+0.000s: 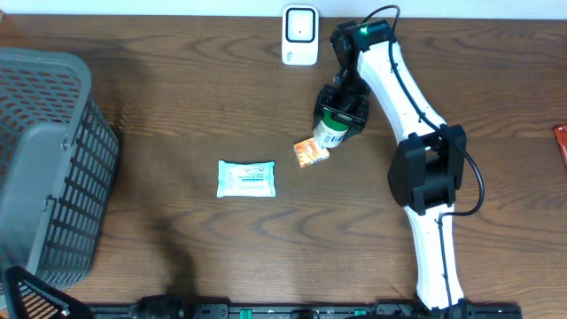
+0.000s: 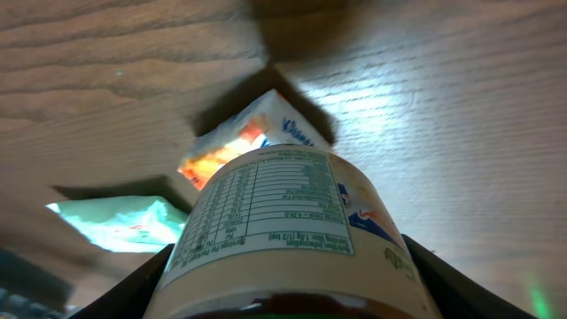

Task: Scan the item barcode
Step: 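Lower the right gripper and grasp the green-lidded jar, then lift the jar and carry it up to the scanner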

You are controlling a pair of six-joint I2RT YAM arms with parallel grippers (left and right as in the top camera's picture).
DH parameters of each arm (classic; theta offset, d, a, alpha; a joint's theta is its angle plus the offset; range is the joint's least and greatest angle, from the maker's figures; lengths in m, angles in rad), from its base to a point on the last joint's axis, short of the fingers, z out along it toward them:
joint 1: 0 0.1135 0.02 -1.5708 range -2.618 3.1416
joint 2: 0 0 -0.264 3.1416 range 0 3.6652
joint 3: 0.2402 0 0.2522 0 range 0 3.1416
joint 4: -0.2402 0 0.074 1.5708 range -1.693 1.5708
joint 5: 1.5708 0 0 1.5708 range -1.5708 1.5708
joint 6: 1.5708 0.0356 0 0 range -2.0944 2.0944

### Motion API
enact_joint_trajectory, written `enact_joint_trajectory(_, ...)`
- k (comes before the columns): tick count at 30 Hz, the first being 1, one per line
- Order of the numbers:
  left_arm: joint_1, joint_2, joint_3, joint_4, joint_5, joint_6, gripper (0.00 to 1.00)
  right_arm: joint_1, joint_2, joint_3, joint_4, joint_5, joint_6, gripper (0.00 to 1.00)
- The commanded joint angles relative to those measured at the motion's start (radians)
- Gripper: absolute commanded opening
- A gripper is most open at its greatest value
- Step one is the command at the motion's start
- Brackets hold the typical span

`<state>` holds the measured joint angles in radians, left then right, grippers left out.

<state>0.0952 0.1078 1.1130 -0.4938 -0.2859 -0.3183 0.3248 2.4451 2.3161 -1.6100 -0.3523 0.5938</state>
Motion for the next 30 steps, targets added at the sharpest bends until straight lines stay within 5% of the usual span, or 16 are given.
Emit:
enact_joint_trajectory(1, -0.016, -0.008, -0.003, 0.001, 0.015, -0.009, 0.84, 0.008, -0.005, 0.022, 0.001, -0.061, 0.057, 0.49)
enact_joint_trajectory(10, -0.018, -0.008, -0.003, 0.001, 0.015, -0.009, 0.84, 0.008, -0.005, 0.023, 0.002, -0.114, -0.018, 0.49)
enact_joint_trajectory(22, -0.018, -0.008, -0.003, -0.003, 0.016, -0.009, 0.84, 0.018, -0.018, 0.026, -0.021, -0.494, -0.244, 0.44)
enact_joint_trajectory(30, -0.018, -0.008, -0.003, -0.023, 0.016, -0.009, 0.84, 0.046, -0.084, 0.026, 0.003, -0.496, -0.296, 0.40)
